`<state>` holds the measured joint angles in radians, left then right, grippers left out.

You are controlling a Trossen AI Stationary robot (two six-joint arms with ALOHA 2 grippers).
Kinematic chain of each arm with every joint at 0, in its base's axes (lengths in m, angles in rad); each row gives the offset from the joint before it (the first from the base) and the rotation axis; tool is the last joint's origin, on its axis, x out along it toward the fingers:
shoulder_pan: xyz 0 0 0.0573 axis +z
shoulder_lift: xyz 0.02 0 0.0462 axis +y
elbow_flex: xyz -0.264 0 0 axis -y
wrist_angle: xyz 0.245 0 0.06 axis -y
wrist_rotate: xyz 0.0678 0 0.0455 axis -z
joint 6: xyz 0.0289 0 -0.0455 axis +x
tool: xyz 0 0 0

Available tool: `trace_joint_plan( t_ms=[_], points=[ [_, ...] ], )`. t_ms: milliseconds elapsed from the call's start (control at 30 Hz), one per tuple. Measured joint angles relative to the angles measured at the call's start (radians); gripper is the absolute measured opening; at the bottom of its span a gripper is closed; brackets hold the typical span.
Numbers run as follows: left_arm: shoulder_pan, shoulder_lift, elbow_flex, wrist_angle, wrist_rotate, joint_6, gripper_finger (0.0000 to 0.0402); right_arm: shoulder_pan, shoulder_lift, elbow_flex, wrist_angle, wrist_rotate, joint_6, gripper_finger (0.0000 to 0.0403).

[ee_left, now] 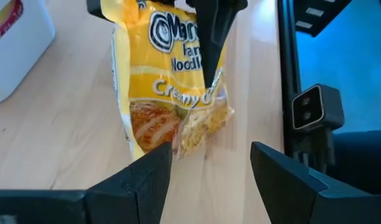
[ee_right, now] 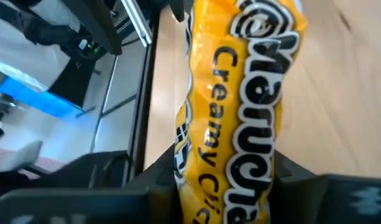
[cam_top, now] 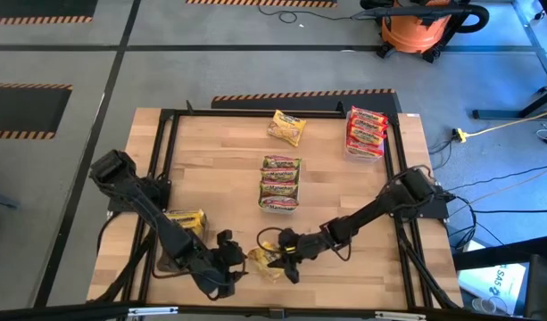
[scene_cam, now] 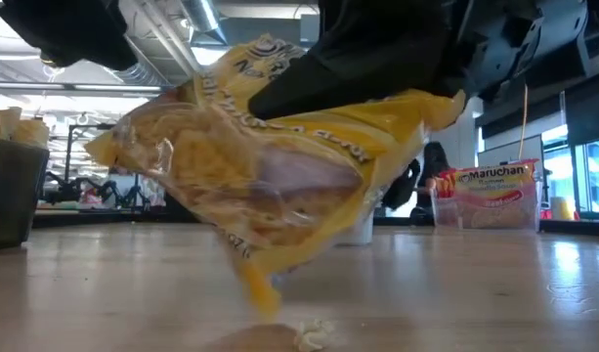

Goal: Sort Maruchan noodles
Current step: Put the yellow noodle pack into the black bin

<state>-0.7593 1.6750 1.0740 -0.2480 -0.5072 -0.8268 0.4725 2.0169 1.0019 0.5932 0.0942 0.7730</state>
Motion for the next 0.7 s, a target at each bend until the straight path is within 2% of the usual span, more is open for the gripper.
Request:
trace_joint_plan(
  t_ms=[167, 333, 500, 700],
  points=[
    [0.017, -0.005, 0.0, 0.011, 0.013, -0.001, 0.0214, 0.008, -0.057, 0.0, -0.099, 0.003, -0.074, 0.0096],
    [0.065, -0.005, 0.0, 0.012, 0.015, -0.008, 0.0221, 0.044, -0.126, 0.0, -0.224, 0.083, -0.14, 0.0095],
    [0.124, -0.006, 0.0, 0.038, 0.071, -0.001, 0.025, 0.087, -0.15, 0.0, -0.303, 0.157, -0.154, 0.0103],
    [0.187, -0.006, 0.0, 0.077, 0.156, 0.03, 0.0289, 0.132, -0.15, 0.0, -0.316, 0.227, -0.159, 0.0099]
  ],
)
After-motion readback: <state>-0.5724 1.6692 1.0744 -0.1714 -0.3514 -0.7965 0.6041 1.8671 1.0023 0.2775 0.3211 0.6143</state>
